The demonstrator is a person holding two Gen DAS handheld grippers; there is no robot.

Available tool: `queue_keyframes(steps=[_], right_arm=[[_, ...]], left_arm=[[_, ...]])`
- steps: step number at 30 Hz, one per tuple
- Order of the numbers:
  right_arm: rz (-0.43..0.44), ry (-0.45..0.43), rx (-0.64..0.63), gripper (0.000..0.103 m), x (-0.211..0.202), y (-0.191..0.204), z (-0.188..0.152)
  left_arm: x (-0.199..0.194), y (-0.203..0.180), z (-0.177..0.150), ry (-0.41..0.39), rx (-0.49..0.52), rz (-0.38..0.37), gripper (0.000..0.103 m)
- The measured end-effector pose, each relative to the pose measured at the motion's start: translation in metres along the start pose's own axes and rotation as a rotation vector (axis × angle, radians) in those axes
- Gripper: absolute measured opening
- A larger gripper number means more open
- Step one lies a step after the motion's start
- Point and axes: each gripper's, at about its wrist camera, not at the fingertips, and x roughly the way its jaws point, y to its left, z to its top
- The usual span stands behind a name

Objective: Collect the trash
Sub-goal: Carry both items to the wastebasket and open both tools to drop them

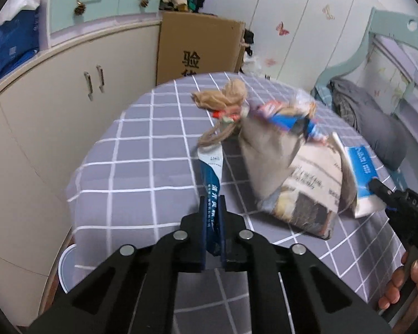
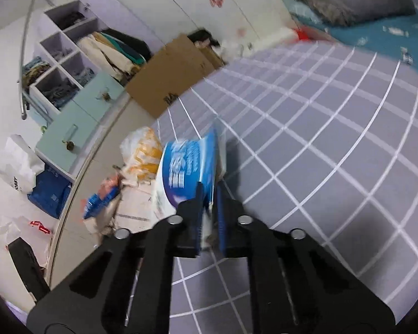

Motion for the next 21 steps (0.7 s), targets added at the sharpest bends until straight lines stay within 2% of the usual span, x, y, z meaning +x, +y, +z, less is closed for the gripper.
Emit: queue_keyframes(steps=[7,11,15,21], right_arm=[[-0.001,-0.132,-0.124,0.005,-0.050,0.035,-0.005],[0.047,-0.182,-0.197,0.005,-0.078,0.068,-0.018],[0.129,-0.168,-0.275,0.005,-0.090,0.110,-0.040],[0.252,-0.068,-0.404,0.005,-0.071,0.190,-0.090]], left_arm=[[-0.060,0.011,-0.007,-0.145,-0.006,0.015,0.006],[-0.093,0.022,-0.015,-0.223,-0.011,0.040,0.006],[-0.123,0.045,-0.030,-0.285,-0.033,0.083,0.006],[-0.155,0.100,-0.054,-0.323,-0.103,0.179,0.007]])
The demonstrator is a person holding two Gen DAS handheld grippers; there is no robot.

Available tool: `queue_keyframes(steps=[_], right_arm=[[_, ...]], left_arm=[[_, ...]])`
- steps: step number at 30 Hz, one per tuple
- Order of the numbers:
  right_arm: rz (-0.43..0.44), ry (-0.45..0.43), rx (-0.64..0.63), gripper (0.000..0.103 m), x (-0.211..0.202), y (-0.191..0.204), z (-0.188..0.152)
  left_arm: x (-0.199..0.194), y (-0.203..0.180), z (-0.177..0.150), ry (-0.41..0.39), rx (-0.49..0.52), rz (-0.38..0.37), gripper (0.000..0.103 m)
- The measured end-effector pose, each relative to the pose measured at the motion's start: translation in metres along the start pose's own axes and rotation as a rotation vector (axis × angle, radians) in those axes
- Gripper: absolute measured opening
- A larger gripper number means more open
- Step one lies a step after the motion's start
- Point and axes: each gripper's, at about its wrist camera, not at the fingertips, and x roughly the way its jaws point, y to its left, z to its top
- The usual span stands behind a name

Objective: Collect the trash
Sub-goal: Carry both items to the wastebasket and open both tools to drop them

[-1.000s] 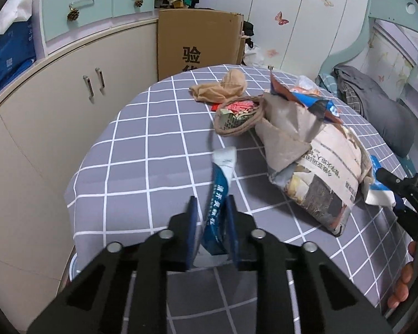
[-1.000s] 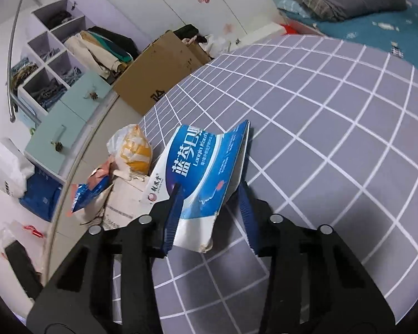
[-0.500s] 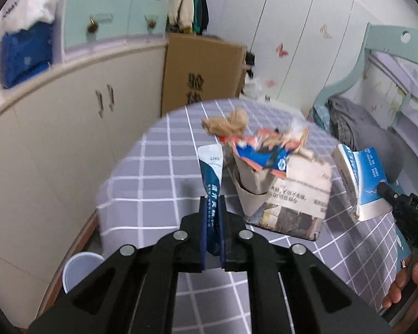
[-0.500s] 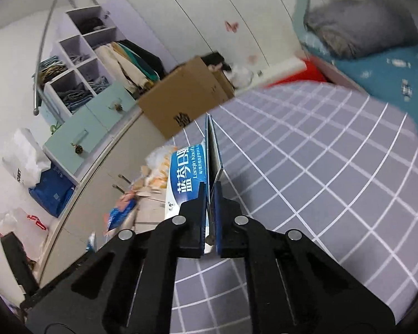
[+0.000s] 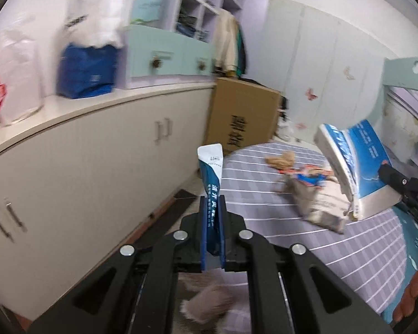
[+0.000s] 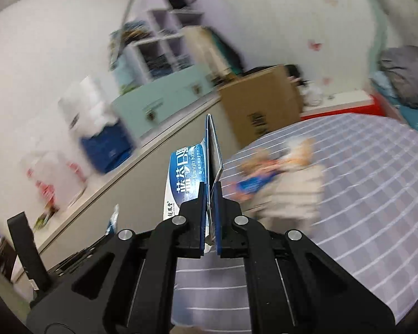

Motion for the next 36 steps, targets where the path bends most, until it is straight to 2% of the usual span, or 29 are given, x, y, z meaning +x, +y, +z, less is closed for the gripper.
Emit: queue_keyframes(steps=[3,7,13,18,22,26,27,32,34,35,36], right_arm=[[0.072,0.068,-0.055,0.005,0.030,0.045,-0.020],[0.148,0.172,-0.114,0.005,0.073,0.098,-0.056],[0.193,0.363,-0.178,0.005,0.147,0.149,-0.132],[0.171,0.519,-0.203,0.005,0.206,0.161,-0.196],[0.128,0.640,-0.221,0.005,0.251,0.159,-0.249],[0.107,0.709,-0.216,0.006,0.283,0.158,-0.285],[0.112,0.722,-0.201,0.009,0.290,0.157,-0.292],[0.107,0.753,-0.192,0.012,0.315,0.151,-0.313],[0.114,0.762,-0.183,0.028,0.317,0.147,-0.318],[0.111,0.763,-0.183,0.044,0.318,0.145,-0.320],[0.103,0.754,-0.190,0.048,0.318,0.144,-0.321]], left_arm=[[-0.005,0.039,-0.007,0.005,-0.042,0.059,0.007],[0.001,0.095,-0.022,0.050,-0.108,0.136,0.007],[0.039,0.185,-0.062,0.203,-0.241,0.230,0.006],[0.079,0.228,-0.099,0.323,-0.309,0.269,0.006],[0.111,0.246,-0.126,0.419,-0.322,0.293,0.006],[0.130,0.257,-0.141,0.469,-0.317,0.318,0.007],[0.135,0.261,-0.144,0.481,-0.319,0.324,0.007],[0.151,0.274,-0.158,0.529,-0.330,0.326,0.007],[0.157,0.275,-0.161,0.541,-0.332,0.320,0.007],[0.158,0.271,-0.163,0.544,-0.330,0.320,0.007],[0.159,0.271,-0.165,0.549,-0.329,0.318,0.007]])
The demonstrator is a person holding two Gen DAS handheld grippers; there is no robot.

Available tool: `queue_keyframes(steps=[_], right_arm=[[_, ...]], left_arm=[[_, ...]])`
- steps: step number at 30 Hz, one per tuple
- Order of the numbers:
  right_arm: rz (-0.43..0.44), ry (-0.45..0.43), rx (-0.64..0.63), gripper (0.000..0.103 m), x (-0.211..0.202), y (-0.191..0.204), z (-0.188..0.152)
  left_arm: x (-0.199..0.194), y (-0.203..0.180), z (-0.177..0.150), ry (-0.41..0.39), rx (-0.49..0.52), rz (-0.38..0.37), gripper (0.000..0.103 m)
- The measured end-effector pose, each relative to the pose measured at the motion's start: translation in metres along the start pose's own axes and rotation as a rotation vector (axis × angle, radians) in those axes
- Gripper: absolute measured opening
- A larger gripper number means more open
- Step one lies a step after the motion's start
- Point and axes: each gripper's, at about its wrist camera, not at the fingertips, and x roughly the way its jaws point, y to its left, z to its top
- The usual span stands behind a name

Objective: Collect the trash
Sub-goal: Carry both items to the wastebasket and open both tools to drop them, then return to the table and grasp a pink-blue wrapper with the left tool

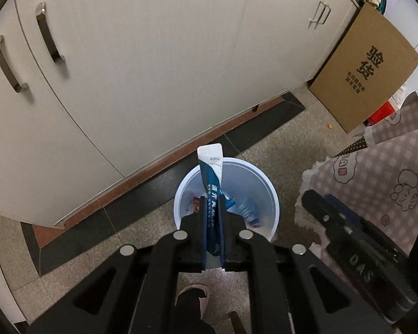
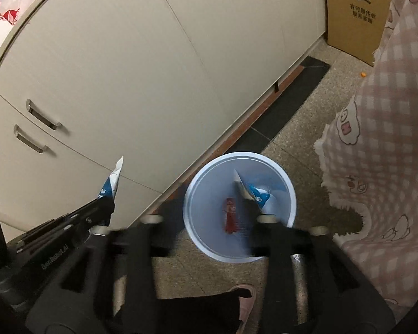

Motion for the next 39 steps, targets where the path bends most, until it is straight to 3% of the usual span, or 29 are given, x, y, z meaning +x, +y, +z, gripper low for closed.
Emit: queue_keyframes(steps=[13,26,27,29,30,33,39], right_arm=[[-0.127,-0.013,-0.002,0.055,-0.013,-0.019,-0.016],[-0.146,-0.008,0.047,0.056,-0.022,-0.045,-0.020],[-0.145,-0.011,0.050,0.056,-0.023,-0.046,-0.020],[-0.141,-0.012,0.058,0.056,-0.027,-0.047,-0.018],[-0.140,-0.014,0.062,0.056,-0.028,-0.047,-0.018],[-0.136,-0.016,0.070,0.057,-0.032,-0.048,-0.018],[-0.129,-0.021,0.073,0.057,-0.043,-0.045,-0.016]], left_arm=[[0.034,-0.025,-0.002,0.103,0.055,-0.039,0.007],[0.070,-0.049,-0.001,0.222,0.089,-0.061,0.008],[0.071,-0.050,0.000,0.231,0.086,-0.070,0.011],[0.074,-0.052,0.001,0.241,0.086,-0.073,0.033],[0.073,-0.053,0.002,0.235,0.084,-0.067,0.050],[0.070,-0.053,0.005,0.219,0.073,-0.057,0.059],[0.051,-0.046,0.005,0.194,0.046,-0.055,0.060]])
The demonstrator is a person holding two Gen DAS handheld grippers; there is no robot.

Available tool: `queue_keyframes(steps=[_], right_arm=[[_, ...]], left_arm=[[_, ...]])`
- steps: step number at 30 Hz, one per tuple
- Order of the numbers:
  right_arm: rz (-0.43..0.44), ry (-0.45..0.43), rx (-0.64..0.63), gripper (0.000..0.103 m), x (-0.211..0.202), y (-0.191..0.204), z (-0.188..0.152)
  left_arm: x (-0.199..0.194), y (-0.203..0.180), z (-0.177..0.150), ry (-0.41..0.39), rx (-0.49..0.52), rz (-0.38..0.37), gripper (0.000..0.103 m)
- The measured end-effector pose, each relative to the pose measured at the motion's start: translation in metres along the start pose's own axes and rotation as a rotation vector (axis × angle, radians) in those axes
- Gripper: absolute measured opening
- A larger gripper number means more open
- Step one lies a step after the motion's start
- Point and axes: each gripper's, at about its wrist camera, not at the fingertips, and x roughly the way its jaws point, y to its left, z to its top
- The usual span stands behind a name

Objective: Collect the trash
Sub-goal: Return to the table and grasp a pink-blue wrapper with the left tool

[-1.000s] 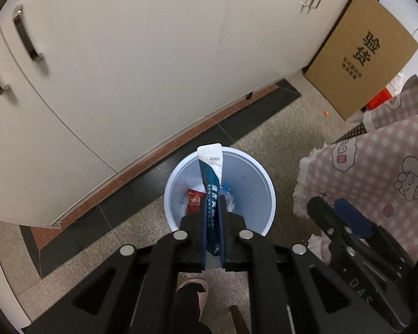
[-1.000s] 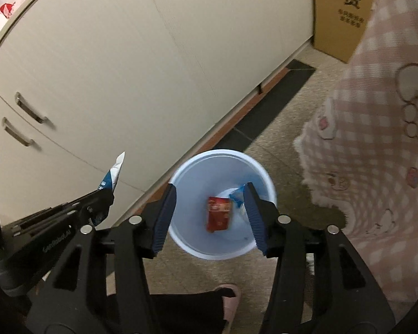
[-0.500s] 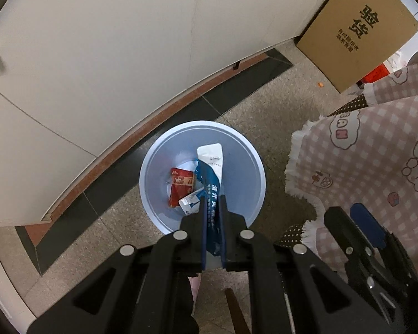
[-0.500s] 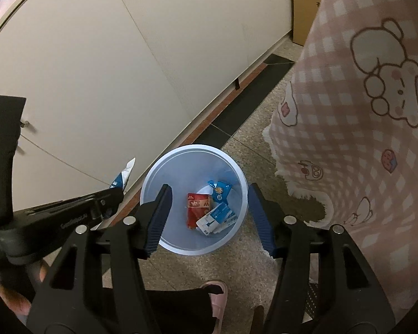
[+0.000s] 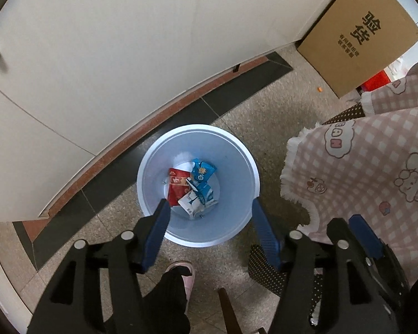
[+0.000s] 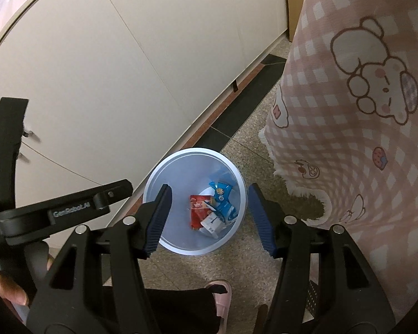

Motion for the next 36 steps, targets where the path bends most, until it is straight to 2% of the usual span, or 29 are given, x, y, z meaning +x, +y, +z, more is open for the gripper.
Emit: queue_keyframes(steps=[4,7,10,13,16,19,23,26,28,30,31,34,36], right_arm=[[0.029,-0.014,-0.011,0.057,-0.018,0.012,0.004],[0.060,-0.039,-0.045,0.057,-0.037,0.031,0.009],[0.107,-0.084,-0.095,0.057,-0.068,0.056,0.014],[0.152,-0.154,-0.146,0.058,-0.110,0.080,0.020],[0.171,-0.252,-0.177,0.061,-0.163,0.091,0.024],[0.170,-0.331,-0.180,0.062,-0.205,0.088,0.025],[0.145,-0.427,-0.150,0.064,-0.258,0.061,0.025],[0.108,-0.480,-0.100,0.065,-0.290,0.026,0.025],[0.068,-0.517,-0.054,0.066,-0.312,-0.002,0.023],[0.033,-0.550,0.000,0.066,-0.327,-0.035,0.025],[0.016,-0.561,0.019,0.067,-0.330,-0.049,0.025],[-0.062,-0.599,0.123,0.067,-0.348,-0.104,0.023],[-0.099,-0.612,0.177,0.067,-0.353,-0.136,0.021]], left_arm=[[-0.033,0.005,-0.010,-0.067,-0.015,0.010,0.060],[-0.074,0.014,-0.020,-0.161,-0.053,0.045,0.063],[-0.128,0.022,-0.031,-0.297,-0.094,0.088,0.064],[-0.174,0.024,-0.041,-0.418,-0.132,0.118,0.066],[-0.221,0.015,-0.052,-0.530,-0.139,0.106,0.068],[-0.260,-0.008,-0.062,-0.631,-0.109,0.086,0.070],[-0.289,-0.048,-0.070,-0.703,-0.051,0.040,0.073],[-0.298,-0.089,-0.072,-0.715,0.026,-0.012,0.073],[-0.301,-0.117,-0.074,-0.698,0.097,-0.077,0.074],[-0.300,-0.154,-0.072,-0.647,0.179,-0.176,0.074],[-0.298,-0.169,-0.071,-0.628,0.207,-0.196,0.074],[-0.293,-0.227,-0.075,-0.638,0.337,-0.199,0.076],[-0.285,-0.264,-0.077,-0.611,0.420,-0.194,0.076]])
